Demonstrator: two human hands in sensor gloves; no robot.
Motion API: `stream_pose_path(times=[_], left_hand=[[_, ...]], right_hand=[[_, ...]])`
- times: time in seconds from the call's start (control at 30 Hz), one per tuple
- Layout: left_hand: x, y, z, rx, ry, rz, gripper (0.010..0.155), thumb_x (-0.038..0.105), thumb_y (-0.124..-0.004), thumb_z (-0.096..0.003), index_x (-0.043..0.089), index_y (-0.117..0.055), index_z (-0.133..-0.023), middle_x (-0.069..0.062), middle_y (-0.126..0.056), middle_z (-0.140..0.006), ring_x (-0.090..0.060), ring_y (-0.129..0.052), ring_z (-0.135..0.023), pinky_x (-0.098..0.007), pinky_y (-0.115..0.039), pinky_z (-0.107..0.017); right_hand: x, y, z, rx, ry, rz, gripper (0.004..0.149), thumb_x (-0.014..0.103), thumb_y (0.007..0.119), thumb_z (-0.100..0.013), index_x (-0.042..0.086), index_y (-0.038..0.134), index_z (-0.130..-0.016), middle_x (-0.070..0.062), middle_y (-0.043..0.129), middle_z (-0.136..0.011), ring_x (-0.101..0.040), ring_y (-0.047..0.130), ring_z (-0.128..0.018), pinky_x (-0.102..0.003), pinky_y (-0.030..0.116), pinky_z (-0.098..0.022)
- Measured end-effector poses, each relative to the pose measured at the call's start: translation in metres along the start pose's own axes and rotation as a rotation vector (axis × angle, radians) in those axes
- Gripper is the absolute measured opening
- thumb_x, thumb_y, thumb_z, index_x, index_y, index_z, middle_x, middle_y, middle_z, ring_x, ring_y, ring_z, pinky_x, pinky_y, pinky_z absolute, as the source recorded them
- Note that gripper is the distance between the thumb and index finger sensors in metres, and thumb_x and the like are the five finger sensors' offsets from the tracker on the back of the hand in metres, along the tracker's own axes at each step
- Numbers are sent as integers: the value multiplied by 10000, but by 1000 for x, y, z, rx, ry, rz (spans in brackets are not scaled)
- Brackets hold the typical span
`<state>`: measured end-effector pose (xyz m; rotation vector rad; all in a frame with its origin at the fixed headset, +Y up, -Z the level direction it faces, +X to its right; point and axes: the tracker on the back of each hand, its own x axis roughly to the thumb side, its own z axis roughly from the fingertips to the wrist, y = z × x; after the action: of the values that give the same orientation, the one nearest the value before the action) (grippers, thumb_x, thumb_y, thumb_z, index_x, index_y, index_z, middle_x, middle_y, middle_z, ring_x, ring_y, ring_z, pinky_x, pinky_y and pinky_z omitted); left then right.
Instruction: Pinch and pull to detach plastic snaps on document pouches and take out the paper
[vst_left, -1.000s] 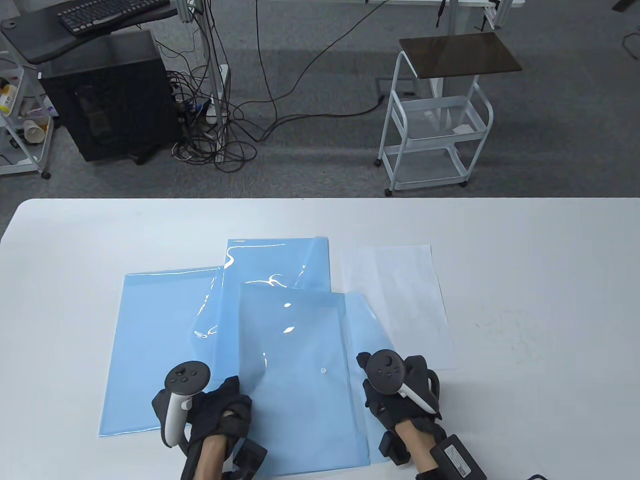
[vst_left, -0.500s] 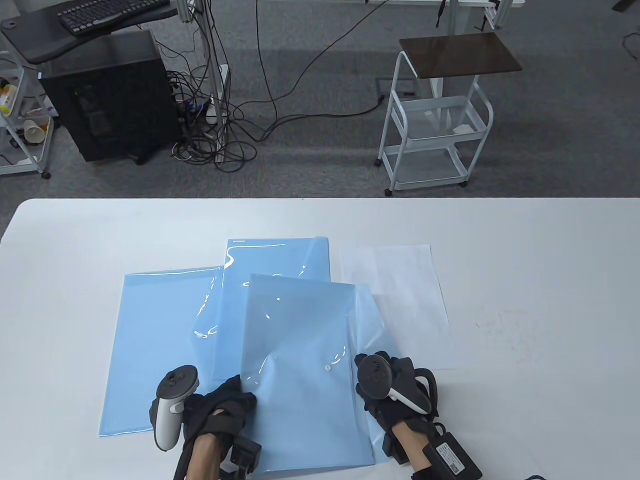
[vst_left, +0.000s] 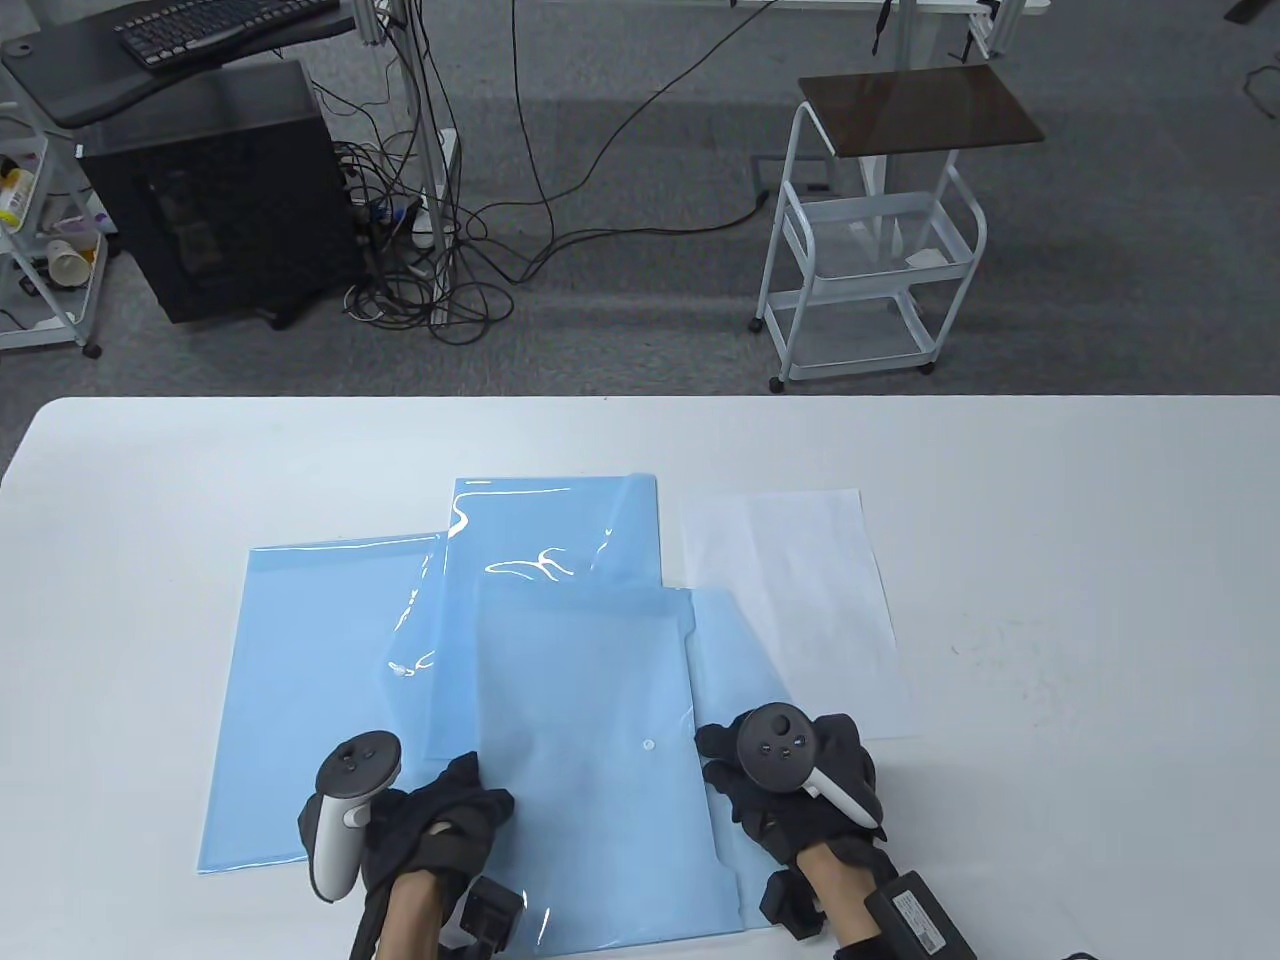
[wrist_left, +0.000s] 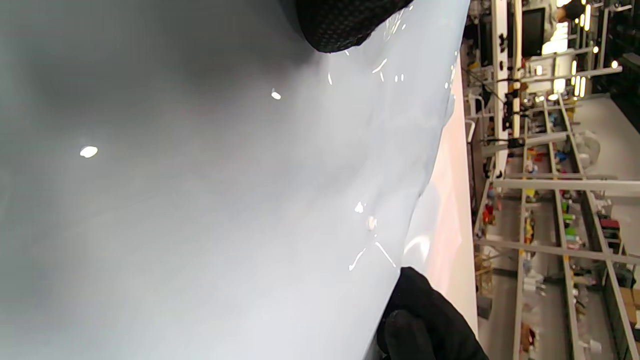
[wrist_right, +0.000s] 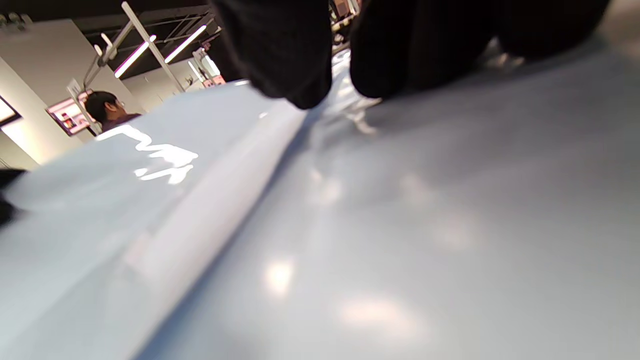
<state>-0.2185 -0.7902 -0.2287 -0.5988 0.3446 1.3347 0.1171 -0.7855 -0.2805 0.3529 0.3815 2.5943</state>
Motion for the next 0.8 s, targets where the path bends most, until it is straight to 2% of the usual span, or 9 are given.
stream_pose_path(times=[0.07,0.13,0.23,0.3,0.37,0.47,0.63,0.73,0.8], left_hand=[[0,1,0,12,1,-14,554,146,-690,-558,76,-486,-1068,-105,-804,-979,-330,-974,-750,-463,-856,-536],[-1,1,0,16,2,-9,549,143,-687,-555,78,-491,-1064,-98,-809,-972,-318,-981,-735,-456,-861,-529],[0,1,0,25,-3,9,541,138,-682,-552,85,-495,-1058,-82,-820,-958,-302,-991,-712,-451,-865,-521],[0,0,1,29,-9,31,533,136,-677,-547,93,-505,-1050,-66,-827,-947,-293,-992,-702,-455,-861,-522],[-2,0,1,7,-6,76,531,131,-666,-545,95,-499,-1048,-57,-824,-944,-295,-984,-702,-466,-851,-529],[-4,-2,0,-34,-5,133,530,127,-654,-546,97,-489,-1048,-48,-818,-942,-295,-971,-712,-479,-837,-545],[-3,-2,1,-20,-3,103,528,123,-647,-547,102,-482,-1048,-37,-808,-945,-306,-948,-740,-499,-816,-570],[-5,-1,1,-16,-3,96,530,128,-649,-551,104,-475,-1052,-42,-796,-958,-314,-935,-761,-503,-808,-580],[-4,-1,1,-25,-14,113,534,131,-648,-556,108,-464,-1056,-42,-784,-970,-316,-923,-778,-506,-800,-591]], right_hand=[[-1,-2,2,15,-19,-42,500,189,774,-504,256,711,-995,-217,722,-1034,-466,761,-742,-665,698,-503],[-1,-3,4,10,-37,-97,553,156,809,-490,270,675,-1013,-214,730,-1049,-473,777,-760,-674,692,-526],[0,-3,6,15,-49,-152,652,235,878,-467,241,595,-1054,-230,751,-1052,-469,811,-765,-654,705,-544],[1,-4,7,10,-53,-222,695,299,873,-464,191,555,-1071,-245,771,-1044,-465,852,-759,-617,766,-517],[1,-3,8,32,-40,-316,785,350,860,-464,30,492,-1079,-281,765,-1029,-472,869,-756,-588,825,-469],[-1,-2,9,44,-37,-449,877,422,841,-466,-49,428,-1079,-345,710,-1036,-517,859,-767,-601,840,-458],[-4,3,9,82,1,-673,955,388,873,-464,-120,332,-1064,-414,619,-1036,-538,900,-706,-594,880,-421],[-9,1,10,27,46,-707,958,372,889,-458,-125,336,-1062,-392,647,-1028,-452,963,-615,-534,900,-363],[-11,1,10,28,68,-788,960,380,897,-453,-141,361,-1056,-391,690,-1005,-425,988,-546,-529,897,-318]])
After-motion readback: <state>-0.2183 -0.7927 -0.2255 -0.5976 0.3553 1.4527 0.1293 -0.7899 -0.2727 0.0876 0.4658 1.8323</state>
